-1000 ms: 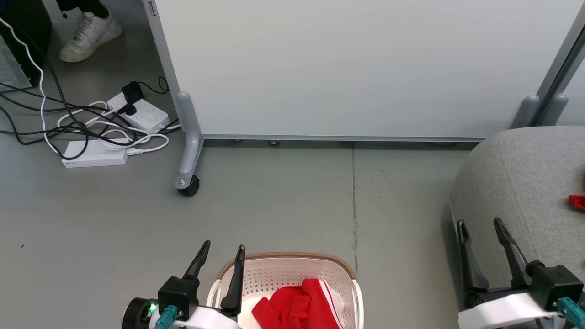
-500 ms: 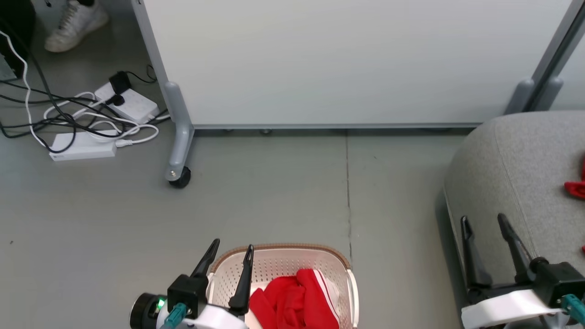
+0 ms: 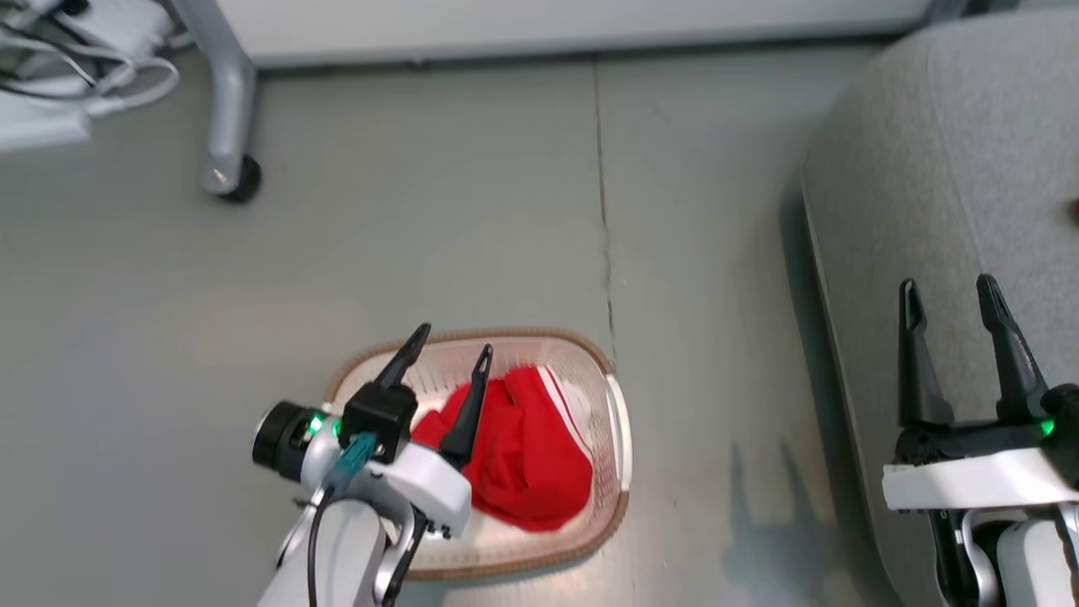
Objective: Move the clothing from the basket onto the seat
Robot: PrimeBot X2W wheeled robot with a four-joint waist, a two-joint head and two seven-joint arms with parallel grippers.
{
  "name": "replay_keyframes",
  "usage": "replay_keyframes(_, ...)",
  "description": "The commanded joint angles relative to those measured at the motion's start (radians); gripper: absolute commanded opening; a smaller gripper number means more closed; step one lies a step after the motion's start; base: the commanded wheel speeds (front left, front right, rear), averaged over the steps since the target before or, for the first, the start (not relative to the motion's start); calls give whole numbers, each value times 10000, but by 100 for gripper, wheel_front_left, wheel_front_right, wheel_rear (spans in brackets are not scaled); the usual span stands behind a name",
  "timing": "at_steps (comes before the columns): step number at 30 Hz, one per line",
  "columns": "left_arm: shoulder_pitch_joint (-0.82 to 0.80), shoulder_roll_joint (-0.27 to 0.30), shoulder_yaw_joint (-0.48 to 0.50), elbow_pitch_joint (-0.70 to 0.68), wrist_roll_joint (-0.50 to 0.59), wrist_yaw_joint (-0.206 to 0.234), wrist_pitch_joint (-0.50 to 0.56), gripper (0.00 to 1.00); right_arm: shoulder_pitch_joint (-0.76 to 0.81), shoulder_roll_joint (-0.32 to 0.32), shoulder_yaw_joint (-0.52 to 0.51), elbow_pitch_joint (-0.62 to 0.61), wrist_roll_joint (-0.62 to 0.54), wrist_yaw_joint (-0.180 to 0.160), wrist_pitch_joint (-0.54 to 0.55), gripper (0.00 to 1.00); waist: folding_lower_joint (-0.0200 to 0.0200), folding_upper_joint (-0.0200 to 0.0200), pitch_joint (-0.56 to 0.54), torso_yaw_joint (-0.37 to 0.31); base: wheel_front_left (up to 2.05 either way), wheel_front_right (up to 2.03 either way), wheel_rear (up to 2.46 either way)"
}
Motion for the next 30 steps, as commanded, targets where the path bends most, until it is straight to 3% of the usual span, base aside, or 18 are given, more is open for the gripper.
replay_keyframes(1,-616,57,-92,461,196,-201,2,100,-285,-18,92,-175,-60,2,-44,100,0,0,1436,-657,0,0,0)
replay_keyframes(5,-1251,56,-196,1122,349,-485,2,100,-543,-1,411,-406,-112,2,-44,100,0,0,2041,-966,0,0,0)
replay_keyframes(11,-2494,93,-436,3178,630,-901,2,100,-880,70,833,-872,-201,0,-44,100,0,0,3001,-1522,0,0,0)
replay_keyframes(22,-4692,129,-646,6994,425,-1204,403,100,-1392,208,1269,-1067,-101,0,-44,100,0,0,4841,-2250,0,0,0)
replay_keyframes(30,-5755,423,-942,7809,291,-1299,851,100,-1835,209,1886,-972,-174,0,-44,100,0,0,5938,-2696,0,0,0)
